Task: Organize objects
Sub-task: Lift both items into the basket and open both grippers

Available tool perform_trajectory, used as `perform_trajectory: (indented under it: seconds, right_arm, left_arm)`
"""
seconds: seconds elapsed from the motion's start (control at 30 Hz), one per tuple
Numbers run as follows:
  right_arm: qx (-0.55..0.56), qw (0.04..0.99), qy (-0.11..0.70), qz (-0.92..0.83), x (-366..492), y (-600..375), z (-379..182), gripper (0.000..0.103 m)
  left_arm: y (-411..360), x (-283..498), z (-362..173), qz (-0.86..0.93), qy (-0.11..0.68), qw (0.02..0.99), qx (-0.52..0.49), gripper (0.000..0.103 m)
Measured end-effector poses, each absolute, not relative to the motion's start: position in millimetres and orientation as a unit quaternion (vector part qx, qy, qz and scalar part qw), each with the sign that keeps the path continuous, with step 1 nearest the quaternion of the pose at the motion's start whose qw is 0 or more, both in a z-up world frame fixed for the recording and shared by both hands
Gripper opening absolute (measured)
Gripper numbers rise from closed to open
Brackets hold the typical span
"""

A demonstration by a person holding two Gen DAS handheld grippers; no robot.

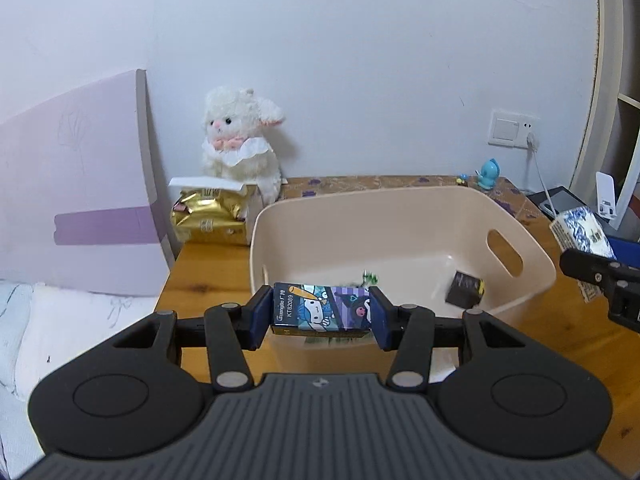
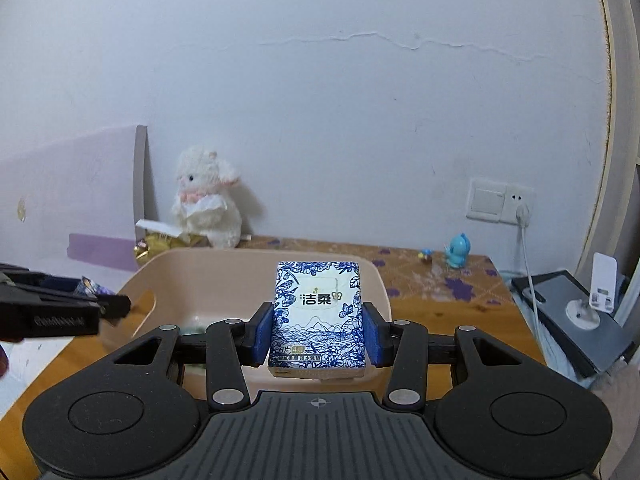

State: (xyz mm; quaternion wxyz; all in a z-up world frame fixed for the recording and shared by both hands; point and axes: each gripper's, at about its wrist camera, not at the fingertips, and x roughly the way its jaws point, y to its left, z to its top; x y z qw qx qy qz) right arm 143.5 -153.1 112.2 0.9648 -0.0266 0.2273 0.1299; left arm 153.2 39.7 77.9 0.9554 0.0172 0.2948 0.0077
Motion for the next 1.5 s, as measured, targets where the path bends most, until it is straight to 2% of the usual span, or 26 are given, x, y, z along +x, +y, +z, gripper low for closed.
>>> perform_trajectory:
  seconds: [0.33,0.57,0.63,0.67,0.77,0.8,0.87,0.93,1.13,1.23,1.33,1.5]
  right_arm:
    - [-0.059,0.958,0.255,0.119,197,-128,83,0.042]
    - [-0.074,0.941,0.310,0.115,228,-117,50,0.043]
    - [-0.070,0.937,0.321,0.117,231,-117,44,0.043]
    - [-0.066,0.936,0.326,0.116,233,-118,42,0.052]
    - [-0.053,0.936,0.328,0.116,229,-123,44,0.057]
    - [-0.051,0.937,0.324,0.116,226,-124,47,0.059]
    - [-0.051,0.942,0.312,0.114,217,-127,55,0.067]
    - [-0.054,0.946,0.300,0.112,207,-128,62,0.075]
    - [-0.065,0.950,0.283,0.116,181,-134,82,0.089]
    - [-0.075,0.951,0.275,0.115,165,-135,90,0.091]
    - [-0.076,0.952,0.271,0.119,150,-137,96,0.097]
    - [-0.083,0.951,0.271,0.122,126,-139,96,0.100]
  left_arm:
    - [33,225,39,0.017,0.333,0.942,0.030,0.052]
    - [26,245,11,0.015,0.367,0.929,0.045,0.053]
    - [22,246,7,0.021,0.368,0.927,0.077,0.053]
    - [21,245,5,0.021,0.368,0.926,0.084,0.053]
    - [26,243,7,0.015,0.372,0.925,0.071,0.056]
    - [28,241,9,0.014,0.372,0.926,0.062,0.061]
    - [30,237,15,0.015,0.365,0.929,0.052,0.080]
    - [30,231,21,0.013,0.358,0.932,0.053,0.084]
    - [34,213,32,0.014,0.355,0.934,0.043,0.086]
    - [34,198,38,0.006,0.342,0.939,0.041,0.088]
    - [31,183,41,0.015,0.334,0.941,0.057,0.095]
    - [35,158,45,0.015,0.330,0.942,0.054,0.097]
